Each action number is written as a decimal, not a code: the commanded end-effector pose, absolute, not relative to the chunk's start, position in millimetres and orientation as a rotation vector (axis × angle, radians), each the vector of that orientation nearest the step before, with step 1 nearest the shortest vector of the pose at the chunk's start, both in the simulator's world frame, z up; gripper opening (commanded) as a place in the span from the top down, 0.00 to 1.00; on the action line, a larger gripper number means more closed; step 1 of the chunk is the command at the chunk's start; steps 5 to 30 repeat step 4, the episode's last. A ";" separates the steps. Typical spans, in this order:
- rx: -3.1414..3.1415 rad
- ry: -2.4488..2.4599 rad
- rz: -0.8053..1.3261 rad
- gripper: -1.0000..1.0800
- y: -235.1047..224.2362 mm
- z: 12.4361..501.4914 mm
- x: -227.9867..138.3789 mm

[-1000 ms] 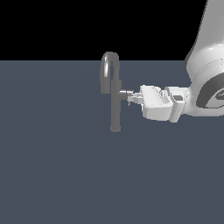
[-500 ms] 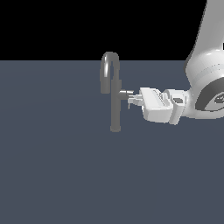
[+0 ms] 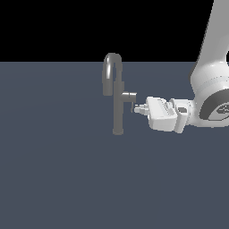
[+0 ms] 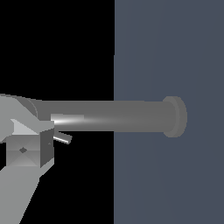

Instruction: Turn on the faucet by rotating a designated handle.

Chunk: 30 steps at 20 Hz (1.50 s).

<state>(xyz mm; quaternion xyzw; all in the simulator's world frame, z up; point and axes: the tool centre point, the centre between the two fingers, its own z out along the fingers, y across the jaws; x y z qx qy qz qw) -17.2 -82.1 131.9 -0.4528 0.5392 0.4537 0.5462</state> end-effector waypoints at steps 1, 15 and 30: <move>-1.081 1.273 1.080 1.00 -67.0 123.9 -1.4; -1.079 1.283 1.080 1.00 -67.2 117.5 3.2; -1.079 1.283 1.080 1.00 -67.2 117.5 3.2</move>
